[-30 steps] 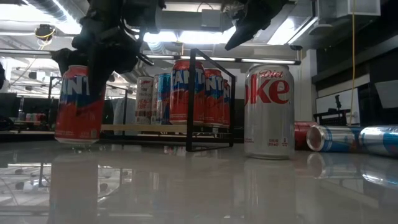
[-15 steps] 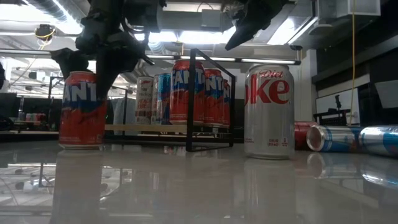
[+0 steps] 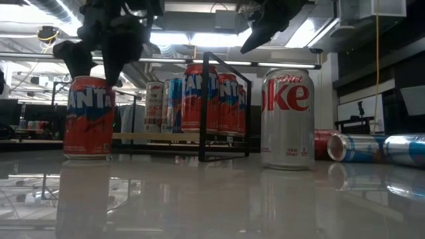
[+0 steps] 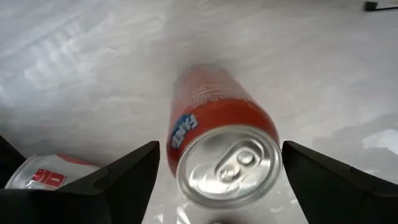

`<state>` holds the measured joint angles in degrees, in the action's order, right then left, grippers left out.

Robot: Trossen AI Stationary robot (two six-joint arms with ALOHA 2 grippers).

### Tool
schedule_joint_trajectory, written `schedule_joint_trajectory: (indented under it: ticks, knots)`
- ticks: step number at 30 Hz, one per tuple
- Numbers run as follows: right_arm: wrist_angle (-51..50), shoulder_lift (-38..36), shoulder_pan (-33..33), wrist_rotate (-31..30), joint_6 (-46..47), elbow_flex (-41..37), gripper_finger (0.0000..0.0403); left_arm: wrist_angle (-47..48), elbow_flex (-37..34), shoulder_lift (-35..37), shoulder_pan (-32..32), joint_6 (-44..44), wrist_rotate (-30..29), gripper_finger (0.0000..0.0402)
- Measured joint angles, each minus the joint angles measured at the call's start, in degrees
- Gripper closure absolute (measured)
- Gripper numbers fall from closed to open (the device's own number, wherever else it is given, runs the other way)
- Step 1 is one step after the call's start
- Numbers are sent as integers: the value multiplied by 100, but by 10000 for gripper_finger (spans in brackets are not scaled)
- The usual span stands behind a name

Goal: Pick and place cans onto a shelf
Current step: Put the red soda can on the shelf and align with the other red soda cans

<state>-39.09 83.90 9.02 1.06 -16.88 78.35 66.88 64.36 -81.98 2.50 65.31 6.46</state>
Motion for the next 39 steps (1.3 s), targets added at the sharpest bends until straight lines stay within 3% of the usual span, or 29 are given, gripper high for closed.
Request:
schedule_joint_trajectory:
  ticks: [5, 10, 20, 24, 29, 39]
  knots:
    - [0, 0, 0, 0, 1, 0, 31, 30, 0, 359, 0, -112, -23, 74]
    - [0, 0, 0, 0, 2, 0, 31, 55, -2, 758, 0, -625, -476, 74]
    - [4, 0, 0, 0, 1, 0, 31, -57, -2, 1166, -104, -4788, -747, 74]
    - [4, 0, 1, 0, 2, 0, 31, -58, -3, 1106, -173, -5863, -720, 74]
    - [2, 0, 0, 0, 2, 0, 31, -35, -60, 1110, -219, -6532, -521, 74]
    - [2, 0, 0, 0, 4, 0, 31, -46, -66, 1107, -236, -6744, -192, 74]
